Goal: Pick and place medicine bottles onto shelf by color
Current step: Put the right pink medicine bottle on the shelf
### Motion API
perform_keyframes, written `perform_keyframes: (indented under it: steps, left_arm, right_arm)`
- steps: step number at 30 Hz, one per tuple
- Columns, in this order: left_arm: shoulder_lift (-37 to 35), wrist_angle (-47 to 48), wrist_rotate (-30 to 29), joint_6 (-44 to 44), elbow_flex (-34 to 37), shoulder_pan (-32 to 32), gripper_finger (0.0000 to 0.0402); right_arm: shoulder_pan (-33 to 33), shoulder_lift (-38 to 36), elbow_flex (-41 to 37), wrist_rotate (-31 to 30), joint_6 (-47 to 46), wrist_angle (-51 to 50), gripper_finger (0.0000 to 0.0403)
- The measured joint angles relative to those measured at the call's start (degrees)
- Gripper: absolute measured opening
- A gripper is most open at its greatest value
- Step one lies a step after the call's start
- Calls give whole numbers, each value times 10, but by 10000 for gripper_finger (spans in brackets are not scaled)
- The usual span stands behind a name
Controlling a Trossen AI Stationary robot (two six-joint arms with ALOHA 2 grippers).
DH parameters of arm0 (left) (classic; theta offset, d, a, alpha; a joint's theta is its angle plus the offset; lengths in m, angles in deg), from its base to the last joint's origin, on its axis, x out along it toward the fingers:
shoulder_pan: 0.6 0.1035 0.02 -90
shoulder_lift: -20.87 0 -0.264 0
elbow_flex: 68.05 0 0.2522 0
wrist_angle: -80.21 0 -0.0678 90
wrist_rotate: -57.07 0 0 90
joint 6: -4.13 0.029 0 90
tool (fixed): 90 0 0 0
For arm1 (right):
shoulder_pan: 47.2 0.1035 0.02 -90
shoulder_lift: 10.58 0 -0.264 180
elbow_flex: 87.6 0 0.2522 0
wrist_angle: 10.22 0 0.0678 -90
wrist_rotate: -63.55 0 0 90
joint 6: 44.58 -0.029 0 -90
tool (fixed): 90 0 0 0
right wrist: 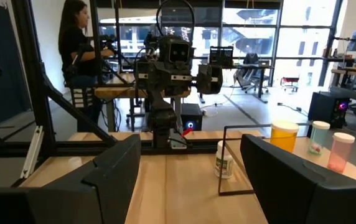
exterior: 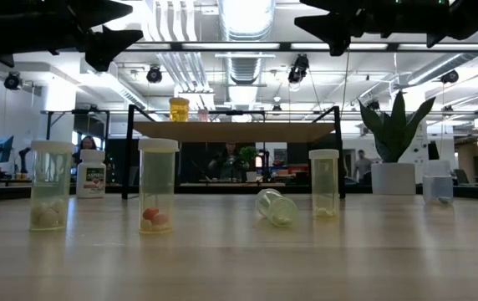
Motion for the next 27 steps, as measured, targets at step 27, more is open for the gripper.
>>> perform_keyframes:
  steps: [27]
  left_arm:
    - [-1,1,0,-12,-1,0,286]
  right_arm:
    - [58,-63,302,-92,-134,-859,267]
